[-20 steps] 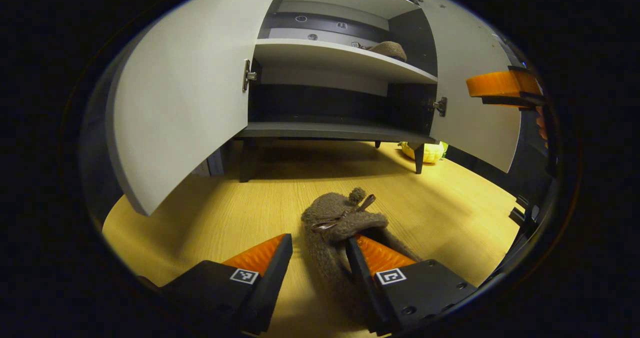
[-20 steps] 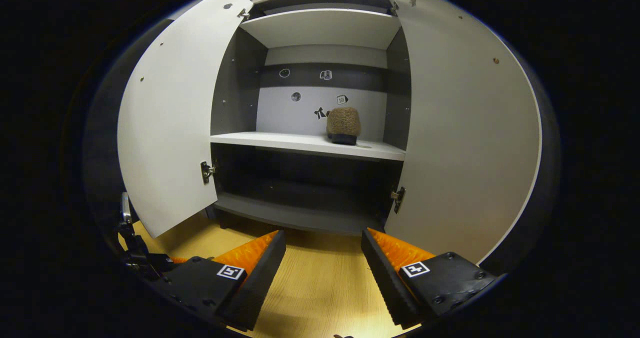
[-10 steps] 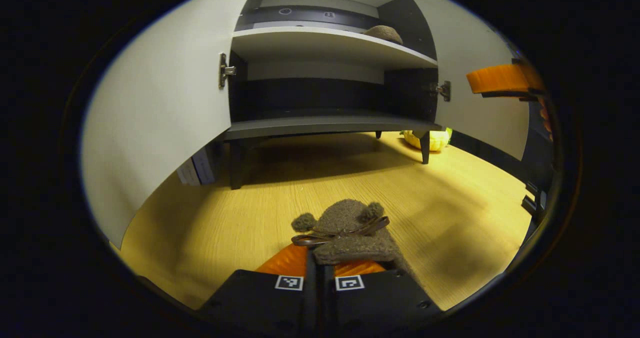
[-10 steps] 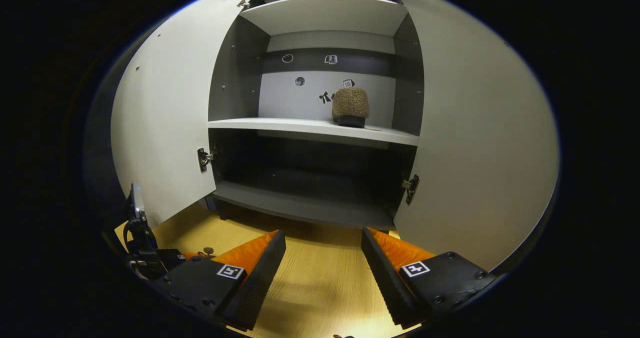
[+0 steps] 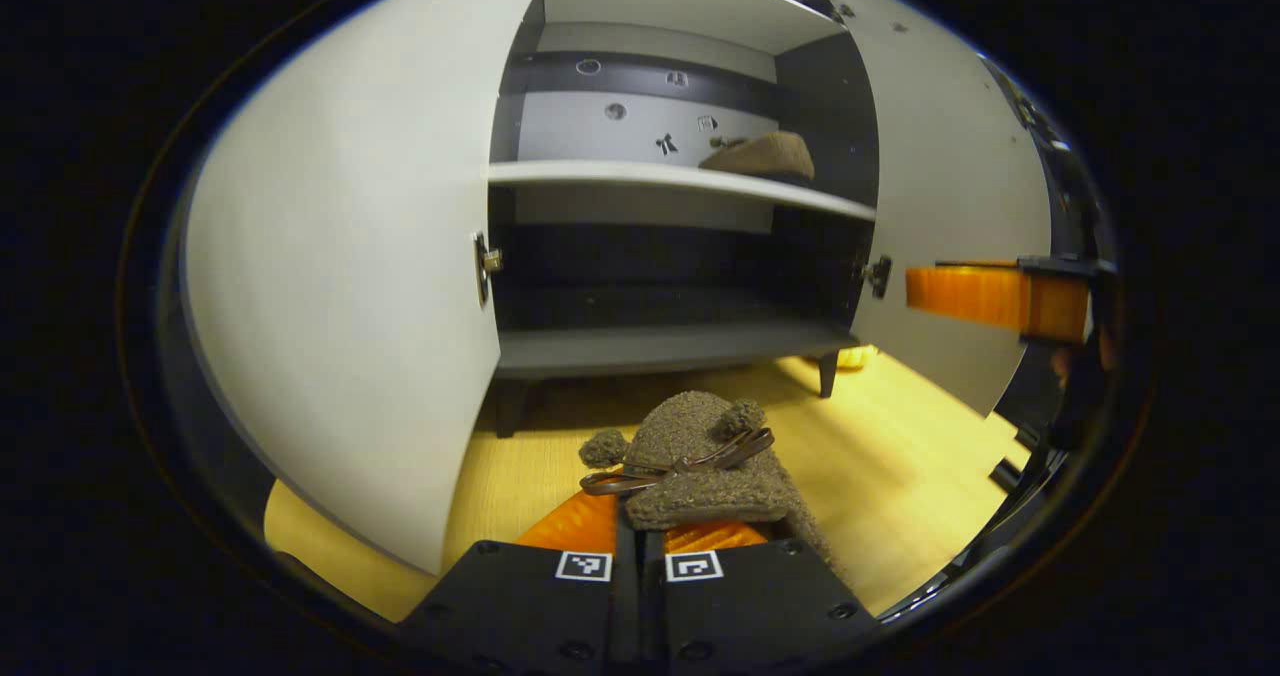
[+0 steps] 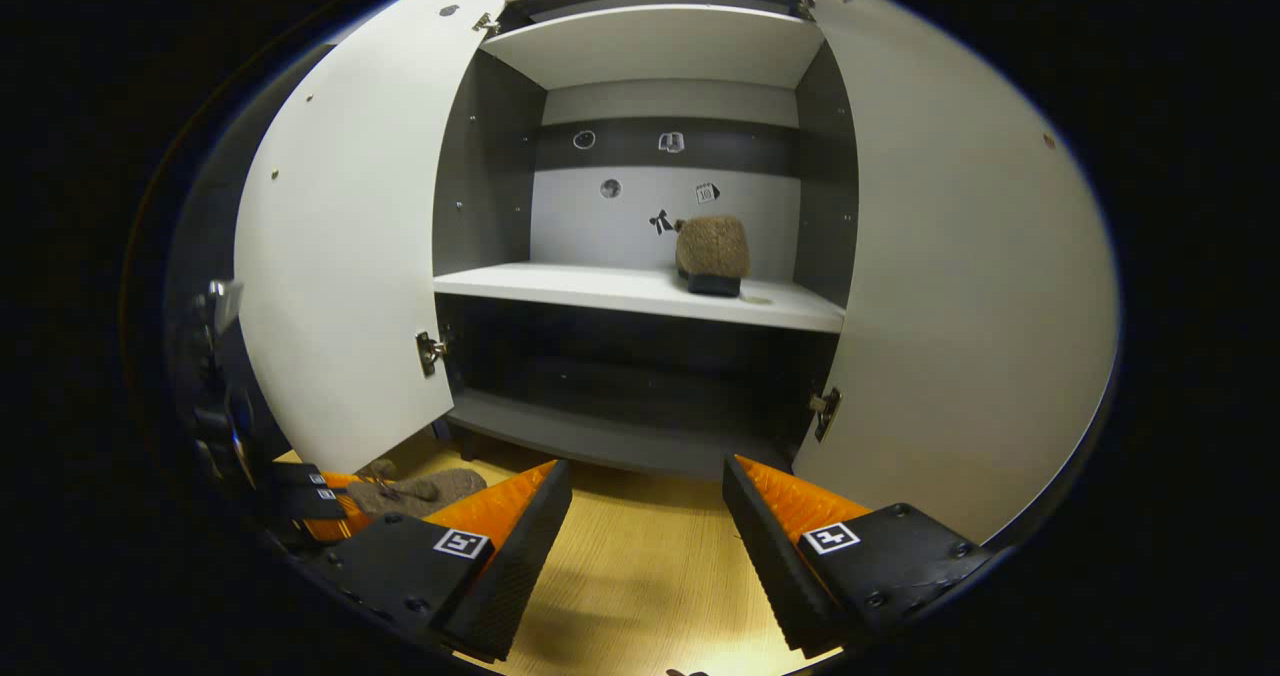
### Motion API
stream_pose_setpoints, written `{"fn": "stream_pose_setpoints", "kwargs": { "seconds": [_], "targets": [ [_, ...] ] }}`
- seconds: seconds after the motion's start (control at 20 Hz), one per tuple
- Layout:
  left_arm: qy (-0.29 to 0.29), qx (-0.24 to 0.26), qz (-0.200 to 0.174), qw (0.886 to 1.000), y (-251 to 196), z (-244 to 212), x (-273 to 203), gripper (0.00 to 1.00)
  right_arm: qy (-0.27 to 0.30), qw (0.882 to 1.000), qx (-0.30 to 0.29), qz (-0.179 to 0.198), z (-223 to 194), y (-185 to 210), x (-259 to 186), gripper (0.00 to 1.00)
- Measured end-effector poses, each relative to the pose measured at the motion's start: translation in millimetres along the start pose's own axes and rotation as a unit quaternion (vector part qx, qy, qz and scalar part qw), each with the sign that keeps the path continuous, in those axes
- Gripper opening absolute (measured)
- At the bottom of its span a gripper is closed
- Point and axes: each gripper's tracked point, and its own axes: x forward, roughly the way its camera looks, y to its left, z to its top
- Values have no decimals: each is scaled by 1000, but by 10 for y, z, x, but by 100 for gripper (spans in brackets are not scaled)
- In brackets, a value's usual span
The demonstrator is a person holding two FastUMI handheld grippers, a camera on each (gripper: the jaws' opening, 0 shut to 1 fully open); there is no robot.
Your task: Grab one shoe with the right hand and put it into the shoe cabinet, grab the other shoe with the left hand and put it into the shoe cabinet; then close the right door with the right hand and the left door with the left hand.
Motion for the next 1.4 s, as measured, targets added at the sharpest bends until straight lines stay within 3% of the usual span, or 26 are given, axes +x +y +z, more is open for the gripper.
{"fn": "stream_pose_setpoints", "kwargs": {
  "seconds": [0.3, 0.45, 0.65, 1.1, 1.4],
  "targets": [
    [-84, 54, 19, 995, -83, 1551, -262, 5, -38, 998, -11, 46, 625, 81, 117, 98],
    [-115, 37, 30, 992, -159, 2248, -99, 5, -61, 995, 5, 76, 991, 82, 356, 99],
    [-149, 41, 57, 986, -123, 2984, 346, 5, -108, 990, -26, 91, 1431, -45, 664, 98],
    [-112, 22, 68, 991, 192, 3651, 1739, 5, -105, 985, -17, 135, 1618, -66, 942, 98],
    [-46, 27, 74, 996, 353, 3480, 2557, 6, -106, 983, 2, 148, 1661, -80, 986, 98]
  ]
}}
